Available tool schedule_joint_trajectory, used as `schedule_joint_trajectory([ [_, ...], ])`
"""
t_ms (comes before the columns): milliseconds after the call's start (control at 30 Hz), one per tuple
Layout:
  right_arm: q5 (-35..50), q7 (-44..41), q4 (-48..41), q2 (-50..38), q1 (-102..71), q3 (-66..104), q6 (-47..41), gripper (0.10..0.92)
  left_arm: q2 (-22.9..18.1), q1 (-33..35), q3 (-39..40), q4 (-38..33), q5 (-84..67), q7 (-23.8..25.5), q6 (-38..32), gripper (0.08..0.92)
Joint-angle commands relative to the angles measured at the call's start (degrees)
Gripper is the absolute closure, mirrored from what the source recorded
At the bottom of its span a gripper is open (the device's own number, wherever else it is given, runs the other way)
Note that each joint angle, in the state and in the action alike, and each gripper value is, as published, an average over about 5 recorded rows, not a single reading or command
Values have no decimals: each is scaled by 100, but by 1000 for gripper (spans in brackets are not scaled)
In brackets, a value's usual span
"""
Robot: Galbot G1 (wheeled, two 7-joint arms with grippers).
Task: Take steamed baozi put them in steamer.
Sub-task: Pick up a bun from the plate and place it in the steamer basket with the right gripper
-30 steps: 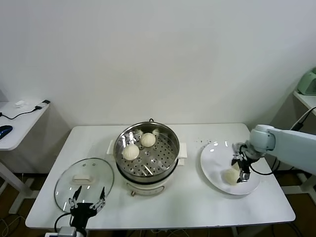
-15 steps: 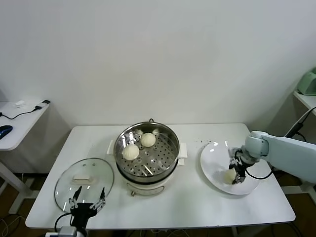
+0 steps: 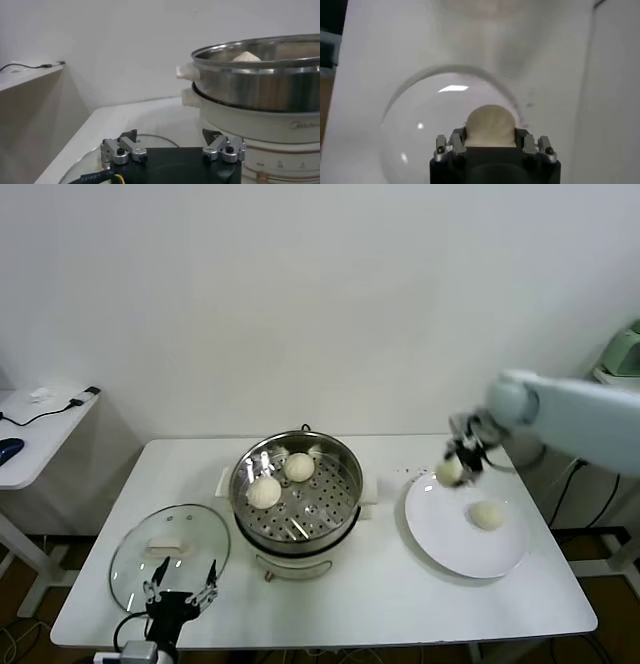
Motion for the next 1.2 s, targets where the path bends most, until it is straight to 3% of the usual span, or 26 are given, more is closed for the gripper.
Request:
schedule_joint_trajectory([
  [33, 78, -259, 953, 1818, 1372, 206, 1583, 397, 14, 4, 5, -6, -10, 0, -9, 177],
  [200, -438, -271, 1344, 2336, 750, 247, 2486, 397, 12, 10, 17, -20, -11, 0, -16, 177],
  [400, -1163, -253, 968, 2760, -48, 240, 3482, 397, -5, 17, 41, -1, 9, -5, -35, 177],
  [733, -1742, -195, 218, 3079, -882, 332, 3572, 397, -25, 52, 2, 13, -19, -33, -79, 177],
  [1033, -1764, -104, -229, 3230, -1255, 354, 3616, 387, -52, 62, -6, 5, -28, -40, -85, 177],
  [1200, -1694, 30, -284, 3224, -1190, 380, 3693, 289, -47, 63, -27, 11, -43, -49, -89, 177],
])
